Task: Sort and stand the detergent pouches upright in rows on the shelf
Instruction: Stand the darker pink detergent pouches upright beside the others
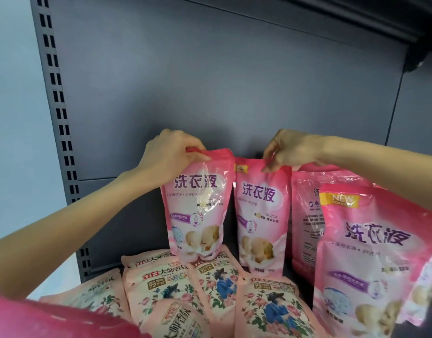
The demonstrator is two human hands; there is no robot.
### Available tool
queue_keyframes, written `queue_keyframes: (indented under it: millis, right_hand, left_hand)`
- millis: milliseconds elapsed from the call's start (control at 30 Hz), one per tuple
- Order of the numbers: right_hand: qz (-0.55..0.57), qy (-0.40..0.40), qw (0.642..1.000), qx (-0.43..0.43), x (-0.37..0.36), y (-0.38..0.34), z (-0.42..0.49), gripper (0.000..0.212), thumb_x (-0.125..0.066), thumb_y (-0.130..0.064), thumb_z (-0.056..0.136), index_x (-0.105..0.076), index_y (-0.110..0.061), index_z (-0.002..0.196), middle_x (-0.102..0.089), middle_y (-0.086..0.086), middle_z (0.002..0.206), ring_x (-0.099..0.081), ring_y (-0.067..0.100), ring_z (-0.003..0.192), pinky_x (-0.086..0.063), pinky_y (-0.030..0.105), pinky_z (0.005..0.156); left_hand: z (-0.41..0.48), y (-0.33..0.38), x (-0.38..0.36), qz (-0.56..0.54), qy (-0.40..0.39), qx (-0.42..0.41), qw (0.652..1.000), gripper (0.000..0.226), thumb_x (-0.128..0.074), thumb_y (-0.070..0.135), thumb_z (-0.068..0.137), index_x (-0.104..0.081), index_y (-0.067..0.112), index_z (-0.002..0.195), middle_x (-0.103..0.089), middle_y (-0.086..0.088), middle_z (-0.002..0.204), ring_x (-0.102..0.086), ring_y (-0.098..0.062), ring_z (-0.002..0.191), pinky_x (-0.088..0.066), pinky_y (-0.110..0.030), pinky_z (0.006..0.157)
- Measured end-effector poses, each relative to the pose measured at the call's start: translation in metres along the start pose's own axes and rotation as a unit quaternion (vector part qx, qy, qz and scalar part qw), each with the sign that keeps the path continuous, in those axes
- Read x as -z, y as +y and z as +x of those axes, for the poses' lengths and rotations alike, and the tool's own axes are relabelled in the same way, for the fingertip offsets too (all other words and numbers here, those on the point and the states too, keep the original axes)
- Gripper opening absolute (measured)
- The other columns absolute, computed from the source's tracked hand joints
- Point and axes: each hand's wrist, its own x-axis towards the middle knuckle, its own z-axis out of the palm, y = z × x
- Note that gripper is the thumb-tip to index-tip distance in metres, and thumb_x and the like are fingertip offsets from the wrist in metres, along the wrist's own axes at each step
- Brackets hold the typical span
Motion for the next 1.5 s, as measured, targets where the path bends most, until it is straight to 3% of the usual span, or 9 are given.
queue_keyframes:
  millis: [67,433,533,667,800,1133,1300,1433,1500]
  right_hand:
    - [-0.006,-0.002,1.000,-0.018,0.004,0.007,-0.001,0.011,-0.073,-0.011,0.078,-0.069,-0.014,0.088,-0.065,0.001,0.087,-0.058,0.015,0.084,-0.044,0.020,0.051]
    - [-0.045,-0.009,0.998,-0.037,0.013,0.031,0.001,0.023,-0.072,-0.010,0.079,-0.058,-0.021,0.065,-0.049,-0.020,0.035,-0.043,0.006,0.052,-0.038,0.017,0.043]
    - [-0.033,-0.061,0.996,-0.048,0.017,0.022,-0.001,0.013,-0.074,-0.016,0.079,-0.061,-0.017,0.080,-0.055,-0.019,0.061,-0.050,0.006,0.068,-0.042,0.014,0.047]
    - [-0.031,-0.043,0.999,-0.010,0.023,0.007,0.002,0.033,-0.073,-0.023,0.079,-0.062,-0.011,0.107,-0.066,0.006,0.102,-0.058,0.018,0.089,-0.053,0.026,0.065]
    - [-0.017,0.014,0.998,0.067,0.018,-0.012,0.011,0.036,-0.076,-0.023,0.076,-0.063,-0.010,0.108,-0.069,0.013,0.103,-0.065,0.033,0.095,-0.053,0.040,0.086]
    - [-0.045,0.049,0.992,0.106,-0.005,-0.034,0.031,0.019,-0.074,-0.019,0.079,-0.063,-0.008,0.068,-0.057,0.003,0.061,-0.059,0.017,0.057,-0.054,0.026,0.059]
    - [-0.006,0.043,0.994,0.097,-0.011,-0.042,0.045,0.021,-0.074,-0.012,0.079,-0.060,-0.016,0.062,-0.058,-0.002,0.058,-0.055,0.000,0.039,-0.053,0.014,0.051]
    - [-0.006,0.028,0.996,0.087,-0.017,-0.043,0.054,0.009,-0.073,-0.012,0.080,-0.065,-0.009,0.077,-0.058,-0.003,0.064,-0.058,0.008,0.054,-0.055,0.018,0.059]
    - [-0.042,0.029,0.995,0.091,-0.019,-0.046,0.057,0.017,-0.072,-0.014,0.080,-0.060,-0.013,0.069,-0.057,-0.003,0.062,-0.057,0.010,0.055,-0.055,0.020,0.061]
  left_hand:
    - [0.004,0.001,-0.003,0.003,-0.004,0.011,1.000,0.015,-0.073,0.039,0.073,-0.074,0.029,0.083,-0.071,0.011,0.084,-0.063,-0.008,0.084,-0.048,-0.030,0.079]
    - [0.022,-0.001,-0.021,-0.022,-0.005,0.035,0.999,0.016,-0.076,0.041,0.070,-0.073,0.029,0.081,-0.071,0.012,0.087,-0.064,-0.006,0.087,-0.048,-0.029,0.076]
    - [0.026,0.003,-0.022,-0.030,-0.004,0.031,0.999,0.017,-0.076,0.041,0.069,-0.073,0.029,0.080,-0.071,0.012,0.085,-0.064,-0.006,0.086,-0.050,-0.031,0.078]
    - [0.029,0.009,-0.023,-0.033,-0.002,0.023,0.999,0.018,-0.076,0.041,0.069,-0.073,0.028,0.081,-0.071,0.012,0.086,-0.064,-0.007,0.086,-0.051,-0.032,0.080]
    - [0.031,0.014,-0.024,-0.037,-0.002,0.014,0.999,0.018,-0.077,0.040,0.069,-0.073,0.027,0.081,-0.071,0.011,0.083,-0.065,-0.007,0.082,-0.053,-0.036,0.078]
    - [0.027,0.012,-0.022,-0.097,-0.014,0.000,0.995,0.016,-0.080,0.034,0.066,-0.073,0.023,0.075,-0.067,0.014,0.069,-0.066,-0.006,0.070,-0.055,-0.039,0.073]
    - [0.018,-0.007,-0.015,-0.118,-0.076,0.020,0.990,0.018,-0.078,0.021,0.072,-0.072,0.011,0.085,-0.070,0.005,0.076,-0.062,0.008,0.062,-0.048,-0.008,0.062]
    - [0.013,-0.033,-0.005,-0.130,-0.138,0.088,0.978,0.007,-0.074,0.014,0.077,-0.071,0.010,0.082,-0.072,-0.009,0.079,-0.059,-0.004,0.059,-0.048,-0.013,0.054]
    - [0.012,-0.038,-0.007,-0.131,-0.118,0.085,0.981,0.009,-0.075,0.012,0.076,-0.071,0.007,0.083,-0.071,-0.009,0.075,-0.058,-0.002,0.056,-0.047,-0.011,0.053]
